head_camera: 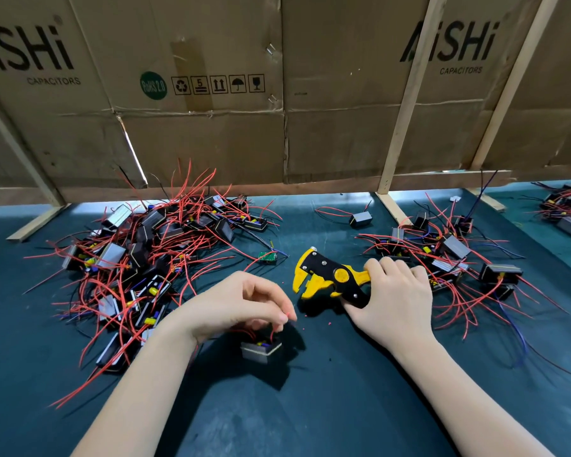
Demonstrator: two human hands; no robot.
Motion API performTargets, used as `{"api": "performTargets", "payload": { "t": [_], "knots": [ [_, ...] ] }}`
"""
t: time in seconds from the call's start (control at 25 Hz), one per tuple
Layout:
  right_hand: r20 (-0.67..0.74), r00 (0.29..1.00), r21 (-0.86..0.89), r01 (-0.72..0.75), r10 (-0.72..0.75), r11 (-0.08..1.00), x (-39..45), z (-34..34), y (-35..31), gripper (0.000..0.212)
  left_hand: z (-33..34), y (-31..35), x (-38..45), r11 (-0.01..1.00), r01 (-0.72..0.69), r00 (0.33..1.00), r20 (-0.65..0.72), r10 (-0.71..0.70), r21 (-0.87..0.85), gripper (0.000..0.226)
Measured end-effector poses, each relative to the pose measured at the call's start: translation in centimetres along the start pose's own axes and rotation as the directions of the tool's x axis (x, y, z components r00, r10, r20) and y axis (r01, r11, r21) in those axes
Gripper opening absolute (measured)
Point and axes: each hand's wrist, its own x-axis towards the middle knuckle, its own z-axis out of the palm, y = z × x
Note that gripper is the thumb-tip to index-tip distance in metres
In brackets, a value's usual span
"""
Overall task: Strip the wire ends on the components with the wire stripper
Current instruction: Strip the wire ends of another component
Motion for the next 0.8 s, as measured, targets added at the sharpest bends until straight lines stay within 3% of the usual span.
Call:
{"api": "performTargets", "payload": {
  "t": [0.08, 0.2, 0.32, 0.4, 0.48, 0.56, 0.64, 0.72, 0.8],
  "knots": [
    [0.01, 1.0, -0.004, 0.017, -0.017, 1.0, 0.0, 0.0, -0.2, 0.054, 0.6, 0.6, 0.1, 0.973, -0.145, 0.988, -0.073, 0.134, -0.178, 0.007],
    [0.026, 0.999, -0.011, 0.019, -0.018, 1.0, 0.1, -0.2, -0.4, 0.055, 3.2, 1.3, 1.7, 0.826, -0.414, 0.91, -0.18, 0.373, -0.383, 0.026],
    [0.03, 0.999, -0.006, 0.021, -0.021, 1.0, 0.1, -0.2, -0.5, 0.054, 5.2, 1.4, 3.2, 0.818, -0.42, 0.872, 0.075, 0.484, -0.392, 0.071],
    [0.033, 0.999, -0.008, 0.011, -0.011, 1.0, 0.1, -0.2, -0.5, 0.053, 4.6, 1.2, 3.1, 0.86, -0.42, 0.878, 0.108, 0.466, -0.29, 0.073],
    [0.054, 0.998, 0.011, -0.01, 0.01, 1.0, 0.1, -0.2, -0.5, 0.054, 3.0, 1.1, 2.2, 0.87, -0.452, 0.891, -0.046, 0.453, -0.198, 0.058],
    [0.056, 0.998, 0.052, -0.033, 0.03, 0.998, 0.1, -0.3, -0.4, 0.055, 1.1, 1.0, 1.3, 0.876, -0.476, 0.844, -0.322, 0.429, -0.082, 0.037],
    [0.05, 0.995, 0.135, -0.096, 0.09, 0.986, 0.2, -0.5, -0.2, 0.052, -0.8, 0.7, 0.9, 0.887, -0.46, 0.68, -0.624, 0.385, 0.046, 0.024],
    [0.102, 0.969, 0.334, -0.247, 0.226, 0.909, 0.4, -0.9, -0.1, 0.046, -2.6, 0.1, 0.6, 0.906, -0.399, 0.435, -0.84, 0.323, 0.142, 0.023],
    [0.234, 0.904, 0.623, -0.423, 0.359, 0.658, 0.8, -1.3, -0.1, 0.045, -3.9, -0.7, 0.1, 0.931, -0.281, 0.245, -0.921, 0.304, 0.233, 0.022]
  ]
}}
